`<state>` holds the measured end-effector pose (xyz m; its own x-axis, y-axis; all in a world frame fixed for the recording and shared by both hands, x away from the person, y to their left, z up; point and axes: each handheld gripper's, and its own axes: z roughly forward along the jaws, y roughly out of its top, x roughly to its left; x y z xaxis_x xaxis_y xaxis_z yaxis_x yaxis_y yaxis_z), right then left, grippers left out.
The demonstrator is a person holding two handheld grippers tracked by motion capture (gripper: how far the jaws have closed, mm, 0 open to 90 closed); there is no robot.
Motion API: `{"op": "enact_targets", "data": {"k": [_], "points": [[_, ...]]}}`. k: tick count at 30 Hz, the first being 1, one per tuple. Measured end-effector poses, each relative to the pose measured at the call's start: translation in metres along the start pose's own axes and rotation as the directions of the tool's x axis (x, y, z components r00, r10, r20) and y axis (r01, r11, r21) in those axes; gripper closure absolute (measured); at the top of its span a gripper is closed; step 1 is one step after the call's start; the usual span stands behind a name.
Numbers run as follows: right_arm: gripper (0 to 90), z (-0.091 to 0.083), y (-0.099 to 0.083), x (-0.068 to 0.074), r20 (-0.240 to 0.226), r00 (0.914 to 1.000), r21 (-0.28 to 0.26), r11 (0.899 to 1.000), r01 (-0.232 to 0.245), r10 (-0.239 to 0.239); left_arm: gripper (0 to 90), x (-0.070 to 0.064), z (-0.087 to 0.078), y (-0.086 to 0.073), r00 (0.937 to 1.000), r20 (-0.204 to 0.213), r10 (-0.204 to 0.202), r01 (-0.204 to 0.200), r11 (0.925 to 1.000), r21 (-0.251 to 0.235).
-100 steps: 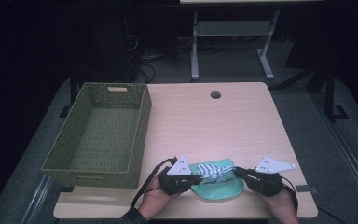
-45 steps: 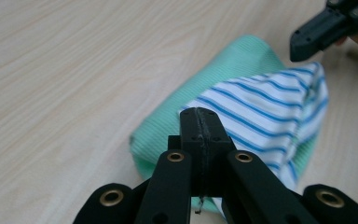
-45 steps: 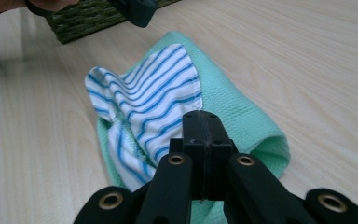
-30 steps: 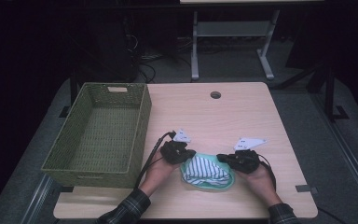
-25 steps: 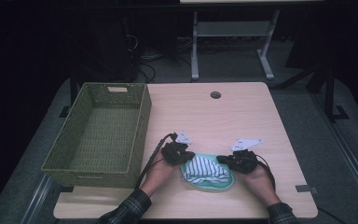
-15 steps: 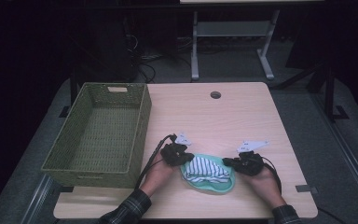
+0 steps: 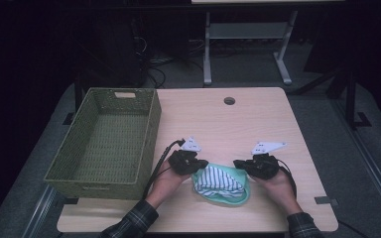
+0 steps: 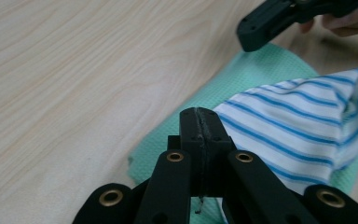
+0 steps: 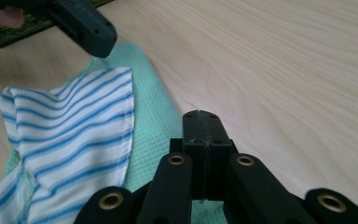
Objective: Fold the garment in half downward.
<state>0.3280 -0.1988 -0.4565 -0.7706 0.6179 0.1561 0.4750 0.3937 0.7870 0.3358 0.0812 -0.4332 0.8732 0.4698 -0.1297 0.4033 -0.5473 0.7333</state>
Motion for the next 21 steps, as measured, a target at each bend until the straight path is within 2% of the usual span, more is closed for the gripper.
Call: {"op": "enact_targets", "data": {"k": [3,12,21], "points": [[89.8,0.003,0.005,-0.003,-0.006,0.9999,-0.008,1.000,0.011,-0.011,89.2,-0.006,-0.002,0.000,0.9997,0.025,0.000,0.001,0.9999,-0.011],[89.7,0.015,0.012,-0.006,-0.036,0.9993,-0.010,1.000,0.009,-0.010,88.7,-0.036,-0.005,-0.004,0.9948,0.094,0.038,-0.037,0.9992,-0.013],[89.7,0.027,0.013,-0.008,-0.057,0.9983,0.017,1.000,0.010,-0.009,88.7,-0.067,0.001,-0.013,0.9825,0.177,0.059,-0.060,0.9982,0.000]]}}
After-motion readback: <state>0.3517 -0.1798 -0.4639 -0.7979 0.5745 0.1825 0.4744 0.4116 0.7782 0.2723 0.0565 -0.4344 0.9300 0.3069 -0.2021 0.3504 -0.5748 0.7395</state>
